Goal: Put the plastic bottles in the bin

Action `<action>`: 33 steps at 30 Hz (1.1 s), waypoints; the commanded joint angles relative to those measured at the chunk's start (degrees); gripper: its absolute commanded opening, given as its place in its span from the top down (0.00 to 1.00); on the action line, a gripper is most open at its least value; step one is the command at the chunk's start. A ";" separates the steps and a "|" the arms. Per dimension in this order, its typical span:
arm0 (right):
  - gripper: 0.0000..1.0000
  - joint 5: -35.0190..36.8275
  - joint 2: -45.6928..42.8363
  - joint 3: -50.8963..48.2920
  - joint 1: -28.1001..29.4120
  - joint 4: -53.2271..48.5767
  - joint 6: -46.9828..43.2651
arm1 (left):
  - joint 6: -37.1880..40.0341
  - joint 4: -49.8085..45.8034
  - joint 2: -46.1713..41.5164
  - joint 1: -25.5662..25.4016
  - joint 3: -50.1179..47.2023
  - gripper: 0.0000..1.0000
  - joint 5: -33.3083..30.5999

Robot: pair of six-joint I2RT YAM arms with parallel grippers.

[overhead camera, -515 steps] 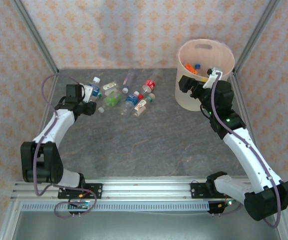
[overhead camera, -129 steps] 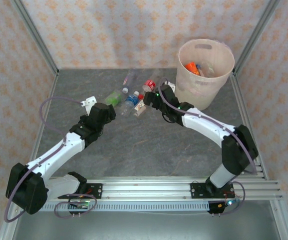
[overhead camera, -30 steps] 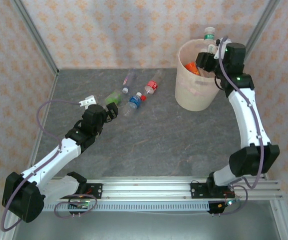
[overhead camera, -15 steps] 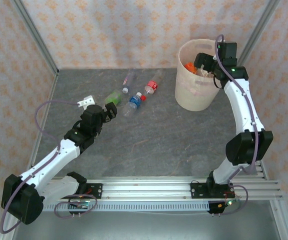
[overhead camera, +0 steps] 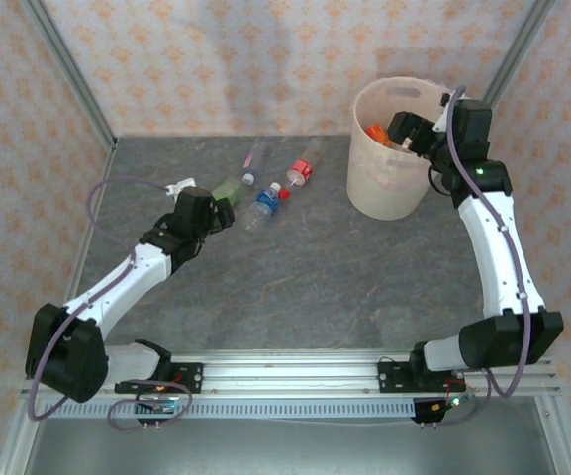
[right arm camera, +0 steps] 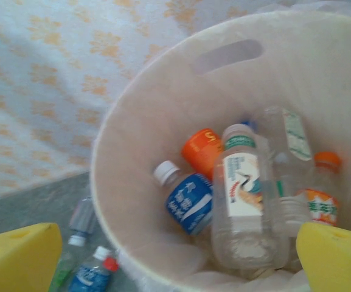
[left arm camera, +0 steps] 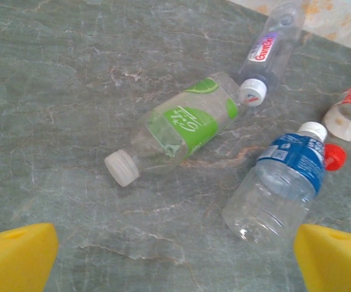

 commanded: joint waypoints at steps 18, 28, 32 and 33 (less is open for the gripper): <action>0.01 -10.62 -16.59 -23.54 11.77 23.46 7.23 | 26.15 -15.73 16.66 13.23 16.00 0.00 16.17; 0.01 -6.78 -21.73 -25.23 11.76 20.15 4.68 | 39.18 -15.42 27.99 14.86 24.40 0.00 20.77; 0.01 -6.61 -21.86 -25.52 11.83 20.55 4.88 | 41.49 -18.78 34.56 14.65 30.53 0.00 27.00; 0.01 -6.54 -21.86 -25.52 11.81 20.57 5.03 | 41.58 -18.85 35.07 14.55 31.39 0.00 27.53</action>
